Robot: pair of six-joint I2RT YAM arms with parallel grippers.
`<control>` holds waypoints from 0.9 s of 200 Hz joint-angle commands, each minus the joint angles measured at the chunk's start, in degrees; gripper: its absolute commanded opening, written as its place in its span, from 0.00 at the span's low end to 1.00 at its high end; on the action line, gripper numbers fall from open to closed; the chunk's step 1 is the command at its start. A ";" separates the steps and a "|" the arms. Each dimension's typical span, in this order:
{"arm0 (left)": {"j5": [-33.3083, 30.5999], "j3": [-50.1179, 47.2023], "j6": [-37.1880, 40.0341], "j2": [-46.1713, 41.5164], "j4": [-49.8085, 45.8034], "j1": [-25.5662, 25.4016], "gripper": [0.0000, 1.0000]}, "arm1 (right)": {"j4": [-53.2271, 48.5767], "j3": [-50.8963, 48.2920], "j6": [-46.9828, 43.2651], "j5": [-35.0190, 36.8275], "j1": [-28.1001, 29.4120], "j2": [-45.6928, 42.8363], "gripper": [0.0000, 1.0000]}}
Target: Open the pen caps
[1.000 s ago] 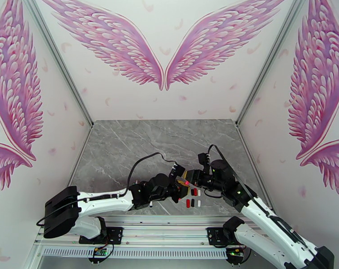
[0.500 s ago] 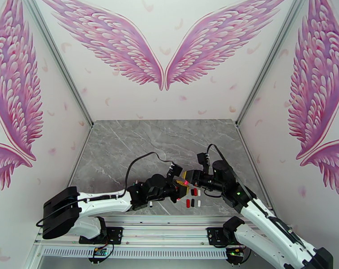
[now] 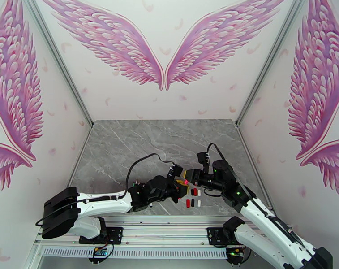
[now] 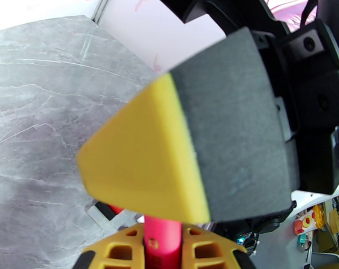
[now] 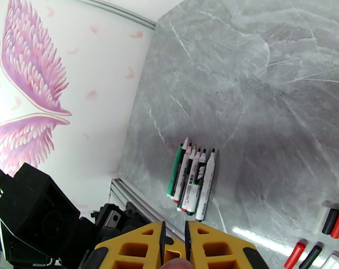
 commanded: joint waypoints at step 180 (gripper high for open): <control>8.67 -5.88 -0.52 -3.94 -3.77 0.09 0.05 | 12.11 2.99 0.76 4.55 -3.22 2.21 0.11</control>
